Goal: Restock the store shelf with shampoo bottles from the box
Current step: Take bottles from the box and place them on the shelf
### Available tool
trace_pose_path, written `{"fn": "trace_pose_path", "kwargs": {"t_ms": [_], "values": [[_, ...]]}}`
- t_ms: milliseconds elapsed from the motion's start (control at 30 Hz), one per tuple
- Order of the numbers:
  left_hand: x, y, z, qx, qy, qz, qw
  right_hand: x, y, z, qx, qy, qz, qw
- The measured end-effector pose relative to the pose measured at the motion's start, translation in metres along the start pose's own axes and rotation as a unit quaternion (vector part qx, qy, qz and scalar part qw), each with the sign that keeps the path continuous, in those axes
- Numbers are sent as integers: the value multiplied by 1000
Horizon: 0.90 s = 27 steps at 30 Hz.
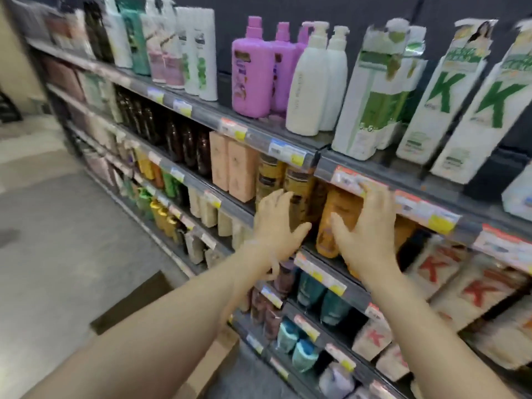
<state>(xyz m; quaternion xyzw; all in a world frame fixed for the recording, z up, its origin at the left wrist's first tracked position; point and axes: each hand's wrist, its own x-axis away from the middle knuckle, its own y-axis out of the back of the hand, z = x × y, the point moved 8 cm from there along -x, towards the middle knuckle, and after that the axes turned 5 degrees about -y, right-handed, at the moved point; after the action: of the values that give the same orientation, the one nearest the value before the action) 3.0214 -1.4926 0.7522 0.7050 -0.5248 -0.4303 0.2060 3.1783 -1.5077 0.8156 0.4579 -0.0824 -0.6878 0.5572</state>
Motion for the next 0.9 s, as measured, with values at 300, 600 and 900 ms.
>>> {"fn": "trace_pose_path", "kwargs": {"t_ms": [300,600,900], "values": [[184,128,287,-113,252,72,958,165,-282,105,140,-34,384,912],[285,178,446,-111,382,133,908,268,-424,152,186,-100,540,815],[234,153,601,-154,377,248,879,259,-573,138,164,-251,557,774]]}}
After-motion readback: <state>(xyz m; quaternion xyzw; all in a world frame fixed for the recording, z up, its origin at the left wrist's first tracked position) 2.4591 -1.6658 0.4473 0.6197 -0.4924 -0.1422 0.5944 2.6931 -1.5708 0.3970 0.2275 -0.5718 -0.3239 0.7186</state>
